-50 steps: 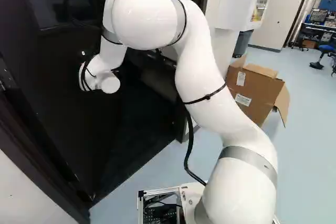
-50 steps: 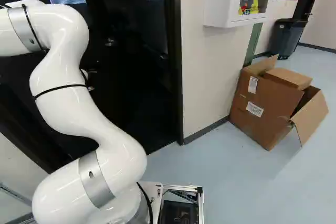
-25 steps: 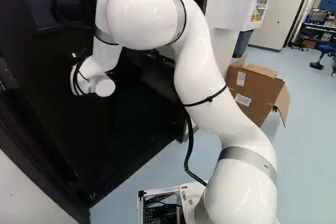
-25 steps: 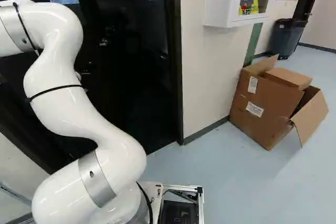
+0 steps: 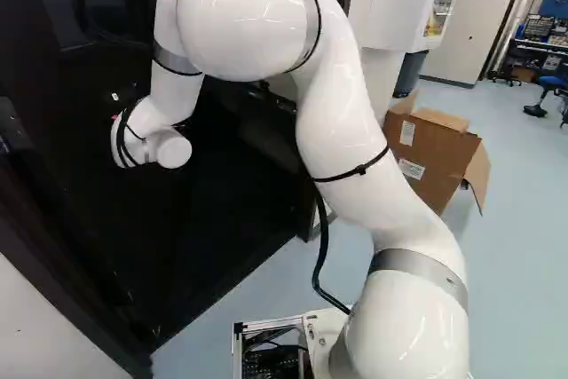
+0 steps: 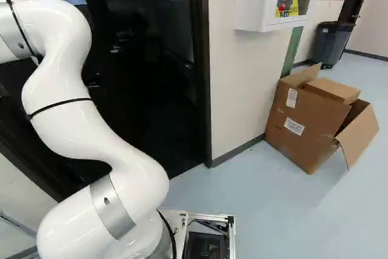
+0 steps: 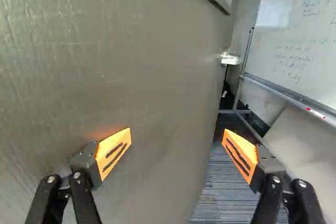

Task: Open the door and move inside

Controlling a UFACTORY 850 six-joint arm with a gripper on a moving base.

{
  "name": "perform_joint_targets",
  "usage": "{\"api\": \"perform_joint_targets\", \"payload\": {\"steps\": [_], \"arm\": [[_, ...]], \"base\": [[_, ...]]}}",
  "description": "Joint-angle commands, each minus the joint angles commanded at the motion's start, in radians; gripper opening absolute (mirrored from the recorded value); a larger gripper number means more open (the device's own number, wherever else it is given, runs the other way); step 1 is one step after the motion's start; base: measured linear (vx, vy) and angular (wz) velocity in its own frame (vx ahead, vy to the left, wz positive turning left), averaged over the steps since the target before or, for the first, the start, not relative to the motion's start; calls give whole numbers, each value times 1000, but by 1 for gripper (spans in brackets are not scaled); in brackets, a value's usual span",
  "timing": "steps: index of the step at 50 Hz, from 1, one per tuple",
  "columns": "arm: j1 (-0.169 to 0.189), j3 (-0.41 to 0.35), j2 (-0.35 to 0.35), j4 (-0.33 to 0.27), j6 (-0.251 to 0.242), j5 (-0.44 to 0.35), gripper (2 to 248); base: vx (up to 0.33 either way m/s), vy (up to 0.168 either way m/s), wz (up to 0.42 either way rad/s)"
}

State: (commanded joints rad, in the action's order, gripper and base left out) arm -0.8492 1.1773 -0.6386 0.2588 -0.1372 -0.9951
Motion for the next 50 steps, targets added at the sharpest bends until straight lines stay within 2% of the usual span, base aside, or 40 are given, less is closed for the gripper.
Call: {"api": "perform_joint_targets", "payload": {"steps": [35,50], "arm": [[-33,30,-22,-4,0,0,247],[-29,12,-9,-3,0,0,247]], "base": [[0,0,0],[0,0,0]]}}
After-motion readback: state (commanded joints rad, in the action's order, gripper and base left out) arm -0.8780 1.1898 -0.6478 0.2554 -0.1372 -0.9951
